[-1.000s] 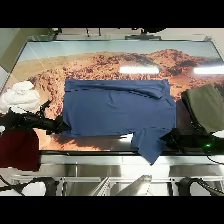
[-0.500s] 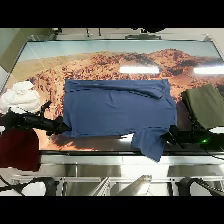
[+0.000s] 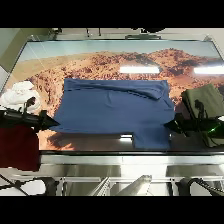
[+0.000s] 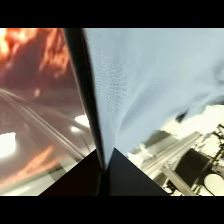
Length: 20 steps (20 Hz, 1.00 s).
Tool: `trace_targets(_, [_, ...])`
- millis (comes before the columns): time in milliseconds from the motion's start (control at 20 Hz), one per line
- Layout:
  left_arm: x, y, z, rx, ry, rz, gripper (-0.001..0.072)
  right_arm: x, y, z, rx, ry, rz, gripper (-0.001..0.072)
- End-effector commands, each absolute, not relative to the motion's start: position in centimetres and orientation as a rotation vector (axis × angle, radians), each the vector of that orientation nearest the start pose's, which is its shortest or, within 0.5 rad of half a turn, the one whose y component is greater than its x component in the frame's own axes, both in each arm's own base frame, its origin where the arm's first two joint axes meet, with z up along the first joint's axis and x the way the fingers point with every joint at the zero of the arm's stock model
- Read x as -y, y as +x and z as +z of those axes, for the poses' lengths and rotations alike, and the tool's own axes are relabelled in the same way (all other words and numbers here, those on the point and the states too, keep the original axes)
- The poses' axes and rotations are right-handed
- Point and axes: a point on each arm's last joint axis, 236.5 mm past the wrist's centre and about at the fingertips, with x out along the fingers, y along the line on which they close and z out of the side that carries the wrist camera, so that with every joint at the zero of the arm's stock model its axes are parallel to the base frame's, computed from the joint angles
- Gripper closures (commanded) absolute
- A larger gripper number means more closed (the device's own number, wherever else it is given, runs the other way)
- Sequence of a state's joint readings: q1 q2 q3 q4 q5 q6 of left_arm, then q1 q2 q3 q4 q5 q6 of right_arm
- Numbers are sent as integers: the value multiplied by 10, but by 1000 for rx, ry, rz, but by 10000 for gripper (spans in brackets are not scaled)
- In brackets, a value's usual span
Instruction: Fold the shirts.
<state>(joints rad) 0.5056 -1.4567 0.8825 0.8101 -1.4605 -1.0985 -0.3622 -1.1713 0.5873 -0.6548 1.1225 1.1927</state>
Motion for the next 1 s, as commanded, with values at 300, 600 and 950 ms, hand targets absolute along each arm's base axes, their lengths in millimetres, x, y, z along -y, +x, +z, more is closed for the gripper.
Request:
trace_targets(300, [33,375,6,-1321,-681,-535,687,-46,405,25,-967,989,316,698])
trace_targets(600, [42,452,-17,-1300,-623,-544,688,-48,491,17,-822,1107,395,698])
trace_targets(950, [28,507,-71,-1327,-668,-518,691,-52,536,-52,-839,1039,400,697])
